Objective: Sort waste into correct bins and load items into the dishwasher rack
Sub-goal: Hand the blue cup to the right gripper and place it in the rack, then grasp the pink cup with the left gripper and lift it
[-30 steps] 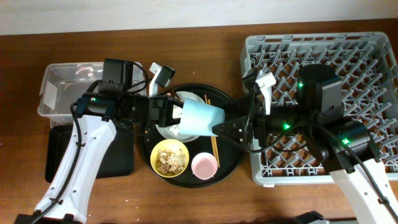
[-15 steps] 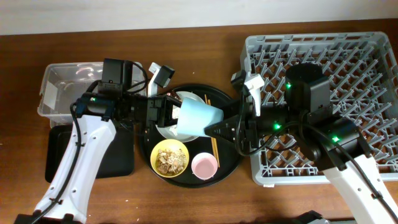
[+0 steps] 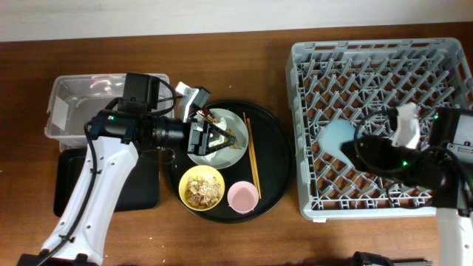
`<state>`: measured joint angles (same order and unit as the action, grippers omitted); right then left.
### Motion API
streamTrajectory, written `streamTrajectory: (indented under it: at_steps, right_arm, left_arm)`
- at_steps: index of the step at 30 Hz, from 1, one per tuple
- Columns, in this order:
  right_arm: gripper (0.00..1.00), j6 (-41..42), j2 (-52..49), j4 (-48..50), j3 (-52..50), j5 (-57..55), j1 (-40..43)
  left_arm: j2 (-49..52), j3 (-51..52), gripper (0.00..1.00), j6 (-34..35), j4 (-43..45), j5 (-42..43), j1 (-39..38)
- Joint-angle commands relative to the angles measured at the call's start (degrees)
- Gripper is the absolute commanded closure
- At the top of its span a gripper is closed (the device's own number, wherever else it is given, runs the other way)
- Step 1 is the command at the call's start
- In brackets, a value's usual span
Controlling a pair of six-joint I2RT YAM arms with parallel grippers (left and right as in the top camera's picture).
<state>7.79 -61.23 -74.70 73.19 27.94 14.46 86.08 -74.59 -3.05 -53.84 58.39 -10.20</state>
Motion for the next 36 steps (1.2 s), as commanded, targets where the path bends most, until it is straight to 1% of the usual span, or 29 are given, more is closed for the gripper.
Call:
streamTrajectory:
  at_steps: [1, 5, 7, 8, 9, 10, 12, 13, 14, 15, 18, 20, 23, 25, 26, 27, 29, 31, 33, 34, 36]
  right_arm:
    - [0.52, 2.4, -3.0, -4.1, 0.1, -21.0, 0.5]
    - [0.53, 2.4, -9.0, -5.6, -2.3, -21.0, 0.5]
    - [0.52, 2.4, -12.9, -4.7, -3.3, -20.6, 0.3]
    - [0.50, 2.3, -13.9, -4.0, -3.5, -20.3, 0.0]
    - [0.47, 2.2, -15.3, -3.0, -3.5, -19.5, -0.6]
    - [0.38, 2.2, -16.7, -1.5, -3.5, -18.8, -1.3]
    - [0.25, 2.2, -17.9, 0.7, -3.4, -18.7, -2.5]
    - [0.20, 2.2, -17.9, 1.0, -3.4, -18.6, -2.9]
    - [0.16, 2.2, -17.6, 1.2, -2.8, -18.0, -3.2]
    - [0.14, 2.2, -17.0, 1.2, -2.0, -17.7, -3.3]
    - [0.14, 2.1, -13.6, 0.8, 0.7, -13.5, -3.2]
    - [0.14, 1.9, -9.4, 1.1, 2.1, -9.5, -3.2]
    - [0.14, 1.9, -1.9, 1.9, 2.3, -8.0, -3.2]
    - [0.14, 1.6, 1.4, 1.2, 2.3, -8.0, -3.2]
    - [0.14, 1.5, 2.8, 0.9, 2.3, -8.2, -3.2]
    - [0.14, 1.5, 3.7, 0.6, 2.3, -8.2, -3.2]
    - [0.14, 1.5, 4.8, 0.0, 2.3, -8.2, -3.2]
    - [0.14, 1.5, 5.2, -0.8, 2.3, -8.2, -3.2]
    - [0.14, 1.5, 5.1, -1.5, 2.3, -8.2, -3.2]
    - [0.14, 1.5, 4.9, -1.6, 2.3, -8.2, -3.2]
    - [0.14, 1.5, 4.9, -1.6, 2.3, -8.2, -3.2]
  left_arm:
    - [0.0, -0.3, 0.22, -0.5, -0.1, -3.1, 0.1]
    - [0.0, -0.3, 0.22, -0.5, -0.3, -3.4, 0.0]
    - [0.0, -0.3, 0.23, -0.5, -1.4, -6.2, -0.9]
    - [0.0, -0.3, 0.23, -0.5, -1.7, -7.8, -1.4]
    - [0.0, -0.3, 0.23, -0.5, -1.9, -9.3, -2.1]
    - [0.0, -0.3, 0.23, -0.5, -2.0, -11.0, -3.2]
    - [0.0, -0.3, 0.23, -0.4, -2.0, -12.2, -5.5]
    - [0.0, -0.3, 0.27, -0.4, -2.1, -12.7, -6.2]
    - [0.0, -0.3, 0.28, 0.0, -2.5, -14.1, -7.3]
    - [0.0, -0.3, 0.29, 0.4, -2.9, -16.1, -8.3]
    - [0.0, -0.3, 0.32, 3.1, -4.8, -27.0, -12.1]
    - [0.0, -0.3, 0.32, 5.4, -5.5, -34.9, -15.1]
    - [0.0, -0.3, 0.33, 8.0, -5.5, -42.9, -20.4]
    - [0.2, 0.0, 0.32, 8.6, -5.5, -47.6, -23.2]
    - [0.4, 0.6, 0.33, 10.0, -5.4, -51.1, -24.7]
    - [0.6, 1.2, 0.34, 10.1, -5.3, -52.4, -25.6]
    - [1.2, 3.0, 0.39, 10.3, -4.7, -52.6, -26.6]
    - [2.0, 6.1, 0.41, 11.4, -3.8, -52.6, -27.7]
    - [2.5, 9.5, 0.49, 12.7, -1.2, -52.5, -28.2]
    - [2.8, 11.3, 0.59, 12.9, 0.7, -51.1, -28.2]
    - [3.1, 13.3, 0.74, 12.9, 2.7, -49.5, -28.3]
